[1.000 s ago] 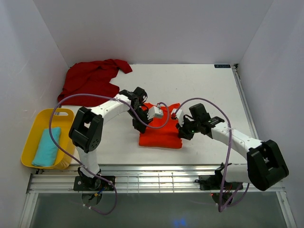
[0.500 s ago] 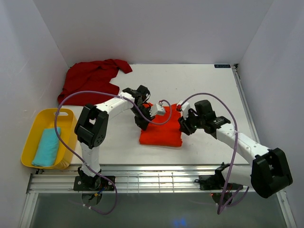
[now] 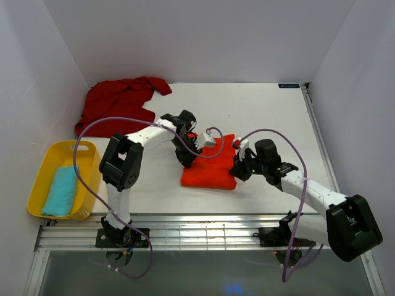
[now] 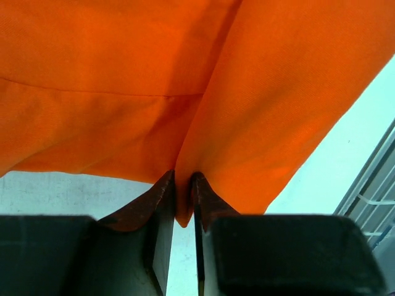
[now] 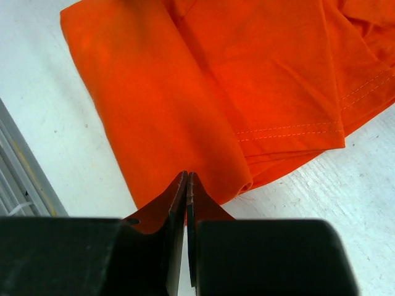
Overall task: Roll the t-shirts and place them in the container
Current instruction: Roll the T-shirt to the center of the board.
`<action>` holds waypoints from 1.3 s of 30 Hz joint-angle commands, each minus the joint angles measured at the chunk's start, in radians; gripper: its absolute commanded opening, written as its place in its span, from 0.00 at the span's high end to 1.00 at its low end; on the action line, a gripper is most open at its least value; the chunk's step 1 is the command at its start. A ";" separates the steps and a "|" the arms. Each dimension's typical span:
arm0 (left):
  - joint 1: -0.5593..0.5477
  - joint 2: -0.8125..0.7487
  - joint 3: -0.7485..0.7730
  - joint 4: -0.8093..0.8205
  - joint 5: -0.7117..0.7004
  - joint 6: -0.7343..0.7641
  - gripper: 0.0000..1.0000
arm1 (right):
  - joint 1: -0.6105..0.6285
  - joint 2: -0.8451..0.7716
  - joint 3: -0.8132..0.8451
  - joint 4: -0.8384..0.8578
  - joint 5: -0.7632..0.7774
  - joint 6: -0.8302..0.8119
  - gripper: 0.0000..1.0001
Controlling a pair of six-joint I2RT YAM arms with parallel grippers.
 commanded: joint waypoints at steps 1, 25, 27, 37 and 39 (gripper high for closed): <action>0.006 -0.012 0.033 0.043 -0.024 -0.044 0.68 | -0.001 0.048 0.006 0.146 -0.011 0.064 0.92; -0.182 -0.501 -0.391 0.342 -0.276 0.214 0.39 | -0.003 0.217 0.083 0.120 0.123 0.112 0.92; -0.243 -0.558 -0.566 0.420 -0.340 0.264 0.37 | -0.001 0.208 0.080 0.123 0.114 0.103 0.91; -0.284 -0.627 -0.772 0.697 -0.406 0.375 0.27 | -0.001 0.193 0.055 0.135 0.094 0.100 0.91; -0.290 -0.608 -0.769 0.708 -0.401 0.347 0.27 | -0.001 0.185 0.055 0.131 0.094 0.096 0.91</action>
